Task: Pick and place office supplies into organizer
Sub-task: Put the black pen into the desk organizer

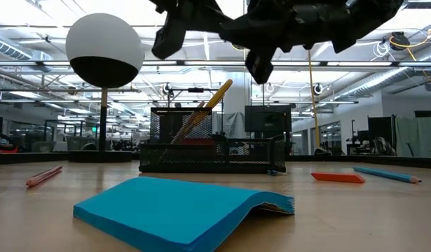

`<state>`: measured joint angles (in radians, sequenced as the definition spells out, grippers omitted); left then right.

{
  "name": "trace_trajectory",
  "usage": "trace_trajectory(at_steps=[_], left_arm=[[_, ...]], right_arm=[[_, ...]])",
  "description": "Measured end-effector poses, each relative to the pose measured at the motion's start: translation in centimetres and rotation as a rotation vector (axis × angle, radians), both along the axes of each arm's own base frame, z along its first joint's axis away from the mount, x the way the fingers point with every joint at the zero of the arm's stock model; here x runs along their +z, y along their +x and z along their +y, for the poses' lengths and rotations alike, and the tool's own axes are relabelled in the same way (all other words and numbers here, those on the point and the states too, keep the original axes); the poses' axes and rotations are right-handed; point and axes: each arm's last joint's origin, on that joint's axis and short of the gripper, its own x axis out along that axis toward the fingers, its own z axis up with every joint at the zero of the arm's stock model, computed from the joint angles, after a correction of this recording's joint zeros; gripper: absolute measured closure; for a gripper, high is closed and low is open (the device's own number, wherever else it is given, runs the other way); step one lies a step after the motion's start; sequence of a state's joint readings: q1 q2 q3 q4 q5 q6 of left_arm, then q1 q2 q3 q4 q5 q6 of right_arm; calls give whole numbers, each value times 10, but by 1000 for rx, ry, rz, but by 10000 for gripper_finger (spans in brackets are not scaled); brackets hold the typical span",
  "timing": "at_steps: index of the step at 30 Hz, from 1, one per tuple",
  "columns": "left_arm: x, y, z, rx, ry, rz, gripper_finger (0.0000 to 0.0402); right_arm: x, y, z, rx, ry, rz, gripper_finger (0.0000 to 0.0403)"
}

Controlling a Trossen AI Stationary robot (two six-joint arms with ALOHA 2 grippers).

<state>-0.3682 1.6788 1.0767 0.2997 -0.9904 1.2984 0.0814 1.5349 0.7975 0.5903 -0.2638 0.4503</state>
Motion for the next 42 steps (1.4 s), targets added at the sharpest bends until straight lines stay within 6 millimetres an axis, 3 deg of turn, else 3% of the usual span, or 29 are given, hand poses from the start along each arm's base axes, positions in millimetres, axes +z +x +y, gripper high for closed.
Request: trace_trajectory(at_steps=[10, 26, 35, 42], left_arm=[[21, -20, 5, 25, -168, -84, 324], [29, -32, 10, 154, -179, -128, 325], [50, -55, 19, 186, -348, -238, 325], [72, -79, 24, 70, -665, -315, 325]], right_arm=[[4, 1, -1, -26, -29, -43, 392], [-2, 0, -1, -15, -60, -10, 393], [-1, 0, -1, 0, -130, -42, 393], [5, 0, -2, 10, -229, -116, 393]])
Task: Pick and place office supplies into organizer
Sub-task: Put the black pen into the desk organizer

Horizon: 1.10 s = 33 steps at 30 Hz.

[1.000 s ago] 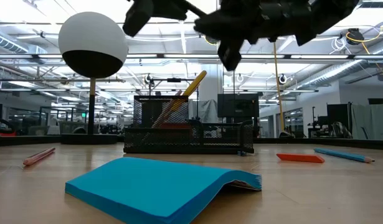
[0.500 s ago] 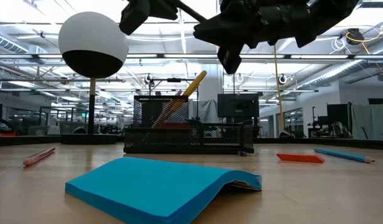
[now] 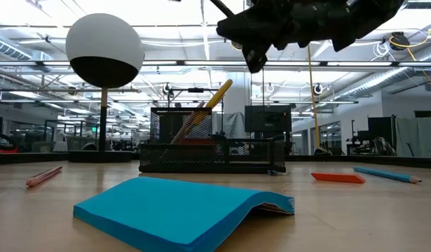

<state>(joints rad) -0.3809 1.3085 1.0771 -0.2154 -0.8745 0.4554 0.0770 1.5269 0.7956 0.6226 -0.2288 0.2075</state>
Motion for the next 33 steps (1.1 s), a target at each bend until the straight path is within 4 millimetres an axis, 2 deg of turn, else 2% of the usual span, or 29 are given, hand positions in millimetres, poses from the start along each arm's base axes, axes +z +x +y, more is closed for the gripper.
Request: trace_trajectory(at_steps=[6, 15, 28, 33], left_arm=[[11, -1, -1, -187, -174, -75, 325], [18, 7, 4, -365, -299, -166, 325], [3, 16, 27, -490, -463, -218, 324], [3, 17, 29, -511, -475, -235, 295]], right_arm=[[14, -3, -2, -23, -150, -125, 393], [19, -2, -3, -25, -347, -225, 393], [25, -2, 1, -21, -386, -296, 393], [26, -2, 1, -23, -386, -307, 393]])
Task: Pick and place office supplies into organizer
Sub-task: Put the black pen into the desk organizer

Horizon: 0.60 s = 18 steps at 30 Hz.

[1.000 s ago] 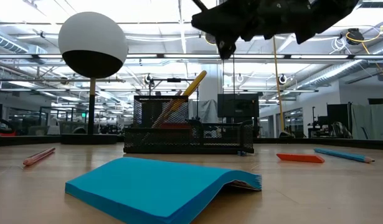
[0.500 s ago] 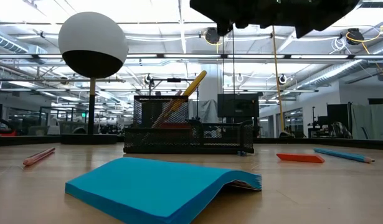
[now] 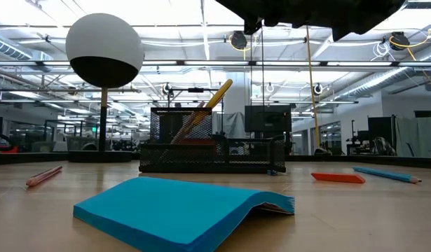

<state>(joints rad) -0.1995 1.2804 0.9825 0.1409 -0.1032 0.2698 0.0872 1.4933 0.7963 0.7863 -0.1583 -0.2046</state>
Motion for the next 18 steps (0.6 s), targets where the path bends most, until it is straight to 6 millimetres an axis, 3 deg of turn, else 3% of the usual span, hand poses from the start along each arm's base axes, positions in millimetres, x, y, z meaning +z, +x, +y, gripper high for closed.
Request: trace_trajectory(at_steps=[8, 18], left_arm=[[0, 7, -2, -14, -32, -46, 227], [-5, 26, -6, -73, -46, -157, 218]], right_arm=[[2, 0, 0, -1, -14, -30, 393], [4, 0, 0, -2, -16, -51, 393]])
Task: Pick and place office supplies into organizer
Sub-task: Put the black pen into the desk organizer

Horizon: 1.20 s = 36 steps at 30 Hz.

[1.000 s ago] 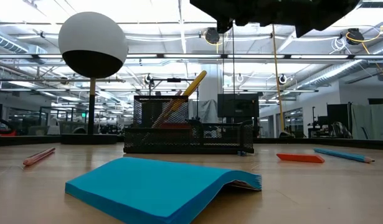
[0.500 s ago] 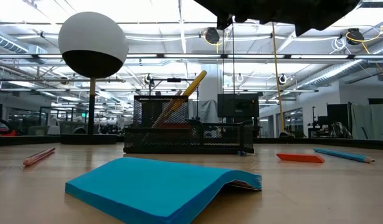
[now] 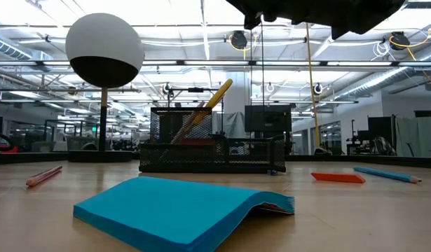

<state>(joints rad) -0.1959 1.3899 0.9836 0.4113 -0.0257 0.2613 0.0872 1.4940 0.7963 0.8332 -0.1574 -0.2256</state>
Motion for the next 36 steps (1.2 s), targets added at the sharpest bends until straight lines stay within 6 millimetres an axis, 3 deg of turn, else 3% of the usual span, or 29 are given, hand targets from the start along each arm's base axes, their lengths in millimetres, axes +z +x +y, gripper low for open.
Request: trace_trajectory(at_steps=[10, 20, 27, 36], left_arm=[[-2, 6, 0, 20, 43, -51, 236], [-1, 6, 0, 28, 66, -62, 384], [-1, 6, 0, 30, 73, -65, 382], [-4, 6, 0, 32, 91, -41, 391]], right_arm=[[-1, 0, 0, 0, 1, 7, 393], [-1, 0, 0, -2, 4, 8, 393], [-1, 0, 0, -1, 27, 14, 387], [-1, 0, 0, -9, 47, 20, 294]])
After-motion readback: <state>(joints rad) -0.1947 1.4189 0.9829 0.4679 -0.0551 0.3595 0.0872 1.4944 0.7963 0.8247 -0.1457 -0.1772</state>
